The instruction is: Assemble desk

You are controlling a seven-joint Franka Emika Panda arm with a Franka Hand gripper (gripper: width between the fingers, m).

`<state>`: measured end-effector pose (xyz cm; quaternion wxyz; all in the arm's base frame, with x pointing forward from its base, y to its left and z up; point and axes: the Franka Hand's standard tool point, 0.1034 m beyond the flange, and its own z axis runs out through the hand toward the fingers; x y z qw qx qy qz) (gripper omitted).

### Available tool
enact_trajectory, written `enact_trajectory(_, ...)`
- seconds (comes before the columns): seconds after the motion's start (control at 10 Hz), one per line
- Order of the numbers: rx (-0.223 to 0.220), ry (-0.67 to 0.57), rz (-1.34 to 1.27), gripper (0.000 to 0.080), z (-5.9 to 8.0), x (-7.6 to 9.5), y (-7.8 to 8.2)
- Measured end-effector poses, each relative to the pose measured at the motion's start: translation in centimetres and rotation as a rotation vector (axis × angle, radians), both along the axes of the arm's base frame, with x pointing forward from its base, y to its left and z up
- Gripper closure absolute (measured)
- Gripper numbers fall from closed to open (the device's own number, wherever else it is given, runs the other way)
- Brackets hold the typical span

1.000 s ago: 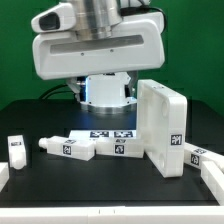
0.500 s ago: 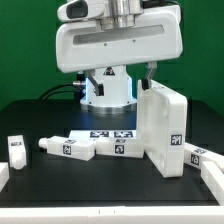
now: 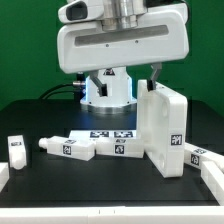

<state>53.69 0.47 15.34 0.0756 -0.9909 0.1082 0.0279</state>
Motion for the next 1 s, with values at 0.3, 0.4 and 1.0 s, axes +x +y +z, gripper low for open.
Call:
enact_trajectory(0.3,0.013,0.052,-0.246,0.0151,-0.6,0.4,0.0)
enact_trajectory(0.4,0.010,0.061,-0.296,0.0151,-0.6,0.4,0.0)
enact_trajectory(1.0,0.137,0.209,-0.868,0.0151,-3.0,0.9,3.0)
